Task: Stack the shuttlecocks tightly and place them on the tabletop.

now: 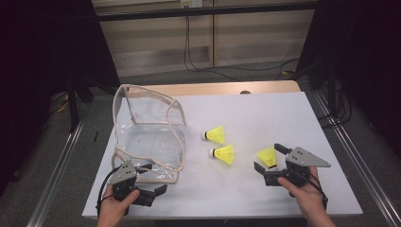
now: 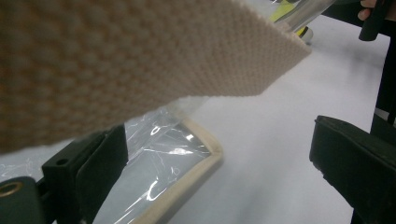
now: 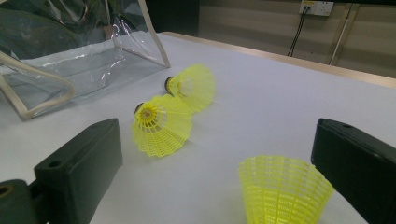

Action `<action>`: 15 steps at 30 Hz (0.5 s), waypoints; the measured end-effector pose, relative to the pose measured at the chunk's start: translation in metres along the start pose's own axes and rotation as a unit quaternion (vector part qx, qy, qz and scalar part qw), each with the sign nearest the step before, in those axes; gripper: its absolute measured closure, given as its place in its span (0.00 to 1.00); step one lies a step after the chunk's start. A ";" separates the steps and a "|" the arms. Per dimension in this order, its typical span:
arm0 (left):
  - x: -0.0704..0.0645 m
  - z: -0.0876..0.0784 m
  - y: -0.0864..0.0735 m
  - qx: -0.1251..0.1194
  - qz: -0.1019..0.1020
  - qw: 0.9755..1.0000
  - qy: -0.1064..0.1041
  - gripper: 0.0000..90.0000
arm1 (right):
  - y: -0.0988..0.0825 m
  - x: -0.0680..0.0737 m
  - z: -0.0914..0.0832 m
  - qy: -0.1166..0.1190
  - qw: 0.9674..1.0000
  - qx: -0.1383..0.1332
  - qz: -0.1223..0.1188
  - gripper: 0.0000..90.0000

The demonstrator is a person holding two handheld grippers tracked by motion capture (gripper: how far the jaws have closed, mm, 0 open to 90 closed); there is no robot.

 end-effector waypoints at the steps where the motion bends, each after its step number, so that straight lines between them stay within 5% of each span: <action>1: 0.000 0.000 0.000 0.000 0.000 1.000 0.000 0.05 | 0.000 0.000 0.000 0.001 1.000 -0.001 -0.001 0.02; 15: -0.001 0.000 0.000 -0.001 -0.002 1.000 -0.001 0.05 | 0.006 0.015 0.015 0.021 1.000 0.003 -0.003 0.02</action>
Point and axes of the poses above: each handheld gripper's, and its own axes: z roughly forward along the jaws, y roughly out of its top, x roughly to its left, the point moved 6 cm from there along z, roughly forward along the jaws, and after that the axes turned 1 degree about x, right-handed, at the moved point
